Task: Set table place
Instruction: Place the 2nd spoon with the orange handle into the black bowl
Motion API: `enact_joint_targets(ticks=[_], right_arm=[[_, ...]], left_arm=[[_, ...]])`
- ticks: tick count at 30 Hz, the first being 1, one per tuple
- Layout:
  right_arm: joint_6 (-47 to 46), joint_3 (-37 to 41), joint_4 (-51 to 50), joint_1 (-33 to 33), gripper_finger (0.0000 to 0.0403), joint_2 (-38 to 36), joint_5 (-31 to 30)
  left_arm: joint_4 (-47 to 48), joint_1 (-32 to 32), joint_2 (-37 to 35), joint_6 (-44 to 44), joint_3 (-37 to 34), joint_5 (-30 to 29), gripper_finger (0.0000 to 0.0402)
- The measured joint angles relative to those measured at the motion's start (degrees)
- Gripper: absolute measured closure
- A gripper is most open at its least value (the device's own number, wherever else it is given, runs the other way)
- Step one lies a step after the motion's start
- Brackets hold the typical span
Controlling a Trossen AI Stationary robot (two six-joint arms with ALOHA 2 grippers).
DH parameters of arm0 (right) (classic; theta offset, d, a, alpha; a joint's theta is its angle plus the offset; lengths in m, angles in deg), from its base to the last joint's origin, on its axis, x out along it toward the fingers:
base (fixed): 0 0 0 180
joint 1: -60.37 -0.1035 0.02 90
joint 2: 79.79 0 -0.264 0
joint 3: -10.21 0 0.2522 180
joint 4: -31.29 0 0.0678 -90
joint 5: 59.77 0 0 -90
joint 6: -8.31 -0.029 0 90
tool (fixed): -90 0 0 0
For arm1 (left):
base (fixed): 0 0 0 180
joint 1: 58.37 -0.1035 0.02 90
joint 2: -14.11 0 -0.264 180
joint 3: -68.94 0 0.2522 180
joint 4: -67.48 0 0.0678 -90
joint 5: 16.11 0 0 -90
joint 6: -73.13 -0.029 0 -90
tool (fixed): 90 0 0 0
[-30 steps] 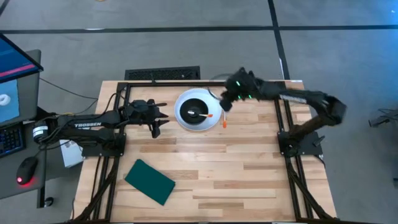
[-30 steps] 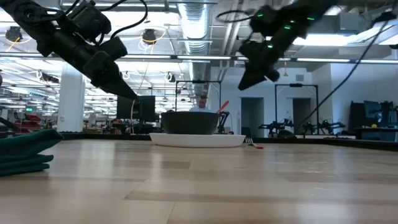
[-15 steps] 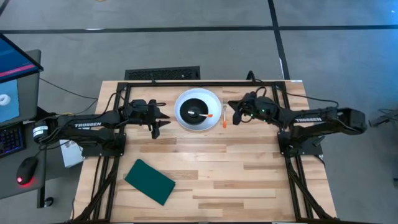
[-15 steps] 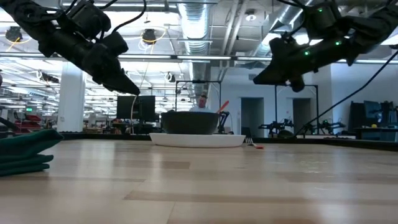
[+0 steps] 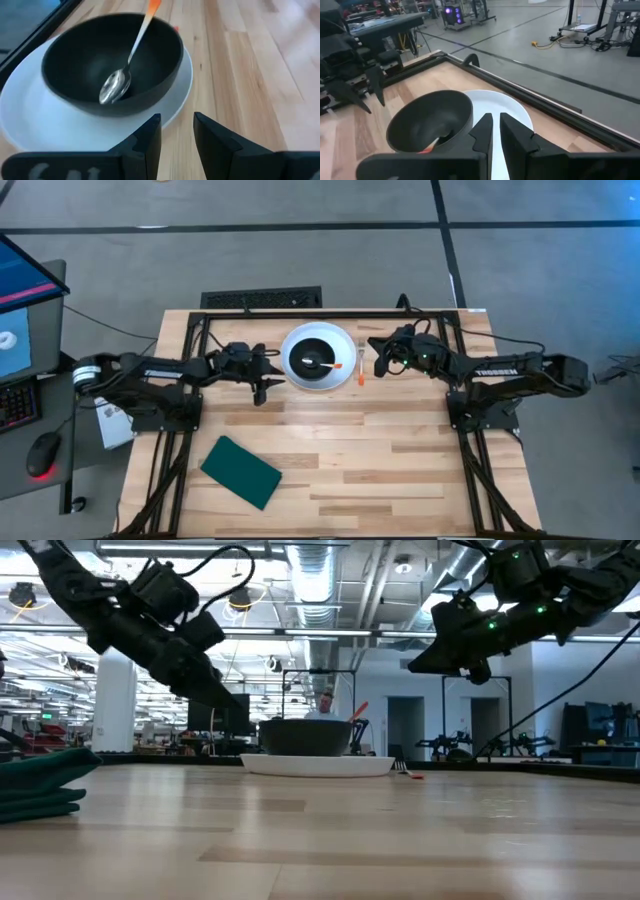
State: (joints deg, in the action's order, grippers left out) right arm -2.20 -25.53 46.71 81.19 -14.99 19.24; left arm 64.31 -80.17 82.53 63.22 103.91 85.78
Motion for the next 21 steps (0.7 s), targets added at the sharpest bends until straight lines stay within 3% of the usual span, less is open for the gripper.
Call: enact_joint_targets(ticks=[3,13,21], right_arm=[[0.00,0.00,-0.05,-0.07,0.0344,0.00,0.00],[0.00,0.00,-0.96,-0.07,0.0344,0.02,0.02],[-0.07,0.00,-4.34,-0.07,0.0344,0.07,0.03]], left_arm=[[-4.63,-0.04,3.82,0.04,0.02,2.01,0.0296],[-6.13,-0.04,14.87,-0.19,6.24,2.40,0.0296],[-6.06,-0.02,19.04,-0.42,10.20,2.21,0.0296]])
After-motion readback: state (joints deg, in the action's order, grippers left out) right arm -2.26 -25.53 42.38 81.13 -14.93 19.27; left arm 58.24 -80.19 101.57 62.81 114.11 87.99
